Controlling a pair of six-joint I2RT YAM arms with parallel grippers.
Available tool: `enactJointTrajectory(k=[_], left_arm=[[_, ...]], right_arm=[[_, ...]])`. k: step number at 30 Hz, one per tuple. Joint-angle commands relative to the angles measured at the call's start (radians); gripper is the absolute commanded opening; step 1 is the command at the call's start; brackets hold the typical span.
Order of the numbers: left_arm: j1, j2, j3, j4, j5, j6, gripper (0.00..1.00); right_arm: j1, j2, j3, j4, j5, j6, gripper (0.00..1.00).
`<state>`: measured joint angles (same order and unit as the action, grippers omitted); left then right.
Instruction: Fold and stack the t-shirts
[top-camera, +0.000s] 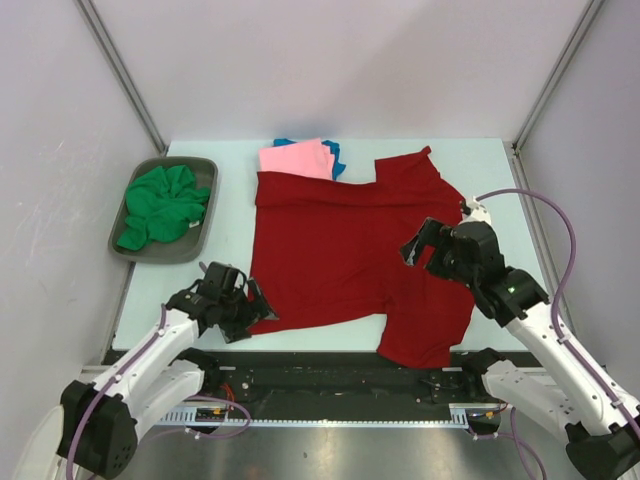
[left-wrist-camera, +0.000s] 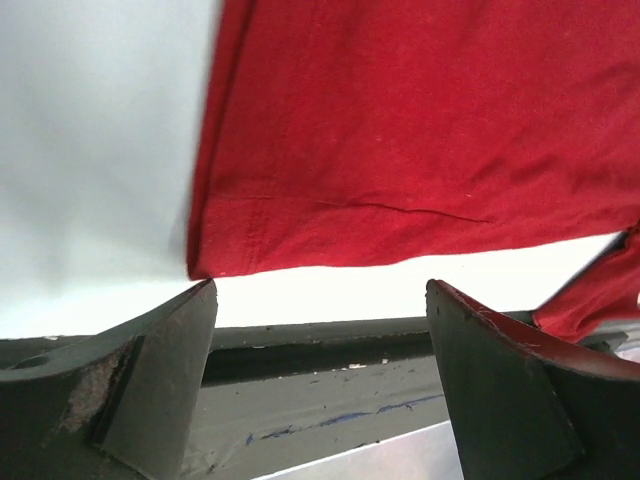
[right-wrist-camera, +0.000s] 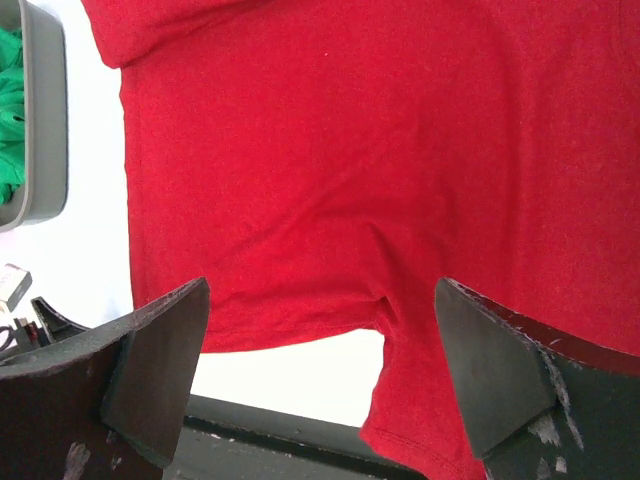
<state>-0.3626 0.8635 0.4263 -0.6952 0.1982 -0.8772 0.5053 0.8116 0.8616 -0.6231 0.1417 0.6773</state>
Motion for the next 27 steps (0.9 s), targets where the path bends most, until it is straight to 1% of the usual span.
enactJointTrajectory(k=[1, 8, 10, 14, 18, 20, 21, 23, 24, 26, 27], left_arm=[[-0.006, -0.035, 0.035, -0.058, -0.129, -0.085, 0.90], [-0.007, 0.080, 0.069, -0.089, -0.181, -0.114, 0.87], [-0.010, 0.107, 0.072, -0.066, -0.181, -0.108, 0.85], [-0.015, 0.218, 0.086, -0.043, -0.195, -0.089, 0.82], [-0.016, 0.276, 0.074, 0.023, -0.195, -0.085, 0.78], [-0.016, 0.301, 0.063, 0.045, -0.194, -0.086, 0.74], [-0.018, 0.308, 0.058, 0.065, -0.186, -0.086, 0.68], [-0.019, 0.328, 0.052, 0.072, -0.184, -0.086, 0.61], [-0.019, 0.330, 0.043, 0.088, -0.183, -0.086, 0.54], [-0.019, 0.336, 0.035, 0.095, -0.190, -0.089, 0.47], [-0.019, 0.338, 0.032, 0.108, -0.192, -0.088, 0.41]], right_arm=[[0.015, -0.014, -0.041, 0.034, -0.028, -0.013, 1.00], [0.024, -0.023, -0.119, 0.101, -0.086, 0.004, 0.99], [0.025, -0.020, -0.130, 0.112, -0.100, 0.005, 1.00], [0.024, -0.026, -0.137, 0.122, -0.096, 0.007, 1.00], [0.025, -0.032, -0.145, 0.114, -0.100, 0.002, 1.00], [0.027, -0.035, -0.150, 0.103, -0.102, 0.001, 1.00], [0.026, -0.038, -0.151, 0.100, -0.102, -0.001, 1.00], [0.025, -0.048, -0.157, 0.097, -0.100, -0.002, 1.00], [0.024, -0.048, -0.159, 0.094, -0.100, -0.002, 1.00], [0.025, -0.051, -0.161, 0.083, -0.100, -0.004, 1.00], [0.024, -0.054, -0.159, 0.080, -0.103, -0.002, 1.00]])
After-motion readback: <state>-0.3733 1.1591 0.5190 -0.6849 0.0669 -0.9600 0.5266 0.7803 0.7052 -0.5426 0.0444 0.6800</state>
